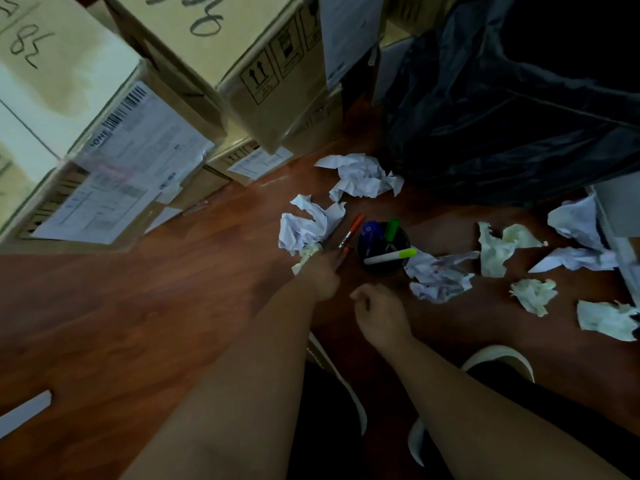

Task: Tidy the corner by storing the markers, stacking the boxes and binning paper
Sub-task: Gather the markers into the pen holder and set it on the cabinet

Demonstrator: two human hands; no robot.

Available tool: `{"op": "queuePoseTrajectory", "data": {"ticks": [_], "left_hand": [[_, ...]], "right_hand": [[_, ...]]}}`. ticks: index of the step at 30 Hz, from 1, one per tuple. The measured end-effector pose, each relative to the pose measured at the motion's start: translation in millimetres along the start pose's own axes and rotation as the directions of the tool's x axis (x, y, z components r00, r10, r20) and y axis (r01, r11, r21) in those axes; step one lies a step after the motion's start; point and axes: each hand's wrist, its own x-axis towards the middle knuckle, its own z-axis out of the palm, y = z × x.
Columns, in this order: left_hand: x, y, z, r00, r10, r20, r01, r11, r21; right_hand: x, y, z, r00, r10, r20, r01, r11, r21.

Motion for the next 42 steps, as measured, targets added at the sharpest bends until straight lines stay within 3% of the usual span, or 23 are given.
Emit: {"op": "queuePoseTrajectory", "data": {"ticks": [3,6,8,11,14,16,21,23,27,32,36,39,42], "left_hand": [[7,-9,-1,0.994,0.090,-0.059,-0.088,0.995,0.047],[12,-16,-8,0.991,0.135,0.000,-0.133,0.978,0.160],[15,-14,-12,0.992,0.111,0.057,-0.121,0.972,0.204],[14,-9,-13,0.993,0.090,0.070,-0.101,0.981,0.165],[16,-12,-7,0.991,0.117,0.061,-0.131,0.926,0.354],[16,-12,-4,0.993,0.108,0.046,-0.117,0.912,0.392],[-2,-8,0,0.999,-0.045,0.009,0.036,0.898,0.438],[-7,-12,6,0.992,-0.122,0.003,0.111,0.915,0.388],[-28,-5,13,0.960,-0.274,-0.052,0.277,0.957,0.089],[-56,12,-1,0.962,-0.250,-0.110,0.204,0.927,-0.316],[-65,35,-22,0.960,-0.220,-0.174,0.116,0.876,-0.467],[-64,52,-35,0.955,-0.238,-0.177,0.101,0.823,-0.559],[-63,66,-39,0.959,-0.215,-0.185,0.066,0.805,-0.590]], "right_hand": [[16,-6,11,0.967,-0.062,0.246,0.090,0.990,-0.106],[36,-8,15,0.939,-0.058,0.339,0.186,0.914,-0.360],[45,-7,14,0.937,-0.036,0.347,0.207,0.859,-0.469],[50,4,14,0.945,-0.040,0.325,0.203,0.850,-0.485],[47,16,12,0.964,-0.001,0.266,0.119,0.896,-0.427],[42,20,8,0.970,0.037,0.241,0.079,0.887,-0.454],[24,31,-4,0.975,0.092,0.201,0.016,0.878,-0.479],[13,35,-7,0.971,0.105,0.216,-0.028,0.943,-0.333],[-8,37,-21,0.984,-0.004,0.177,0.007,1.000,-0.018],[-19,13,-58,0.975,-0.005,-0.224,0.062,0.967,0.246],[-8,-7,-94,0.939,0.145,-0.312,0.040,0.855,0.517],[-1,-17,-106,0.924,0.146,-0.353,0.080,0.829,0.554],[0,-22,-104,0.946,0.124,-0.300,0.034,0.882,0.471]]}}
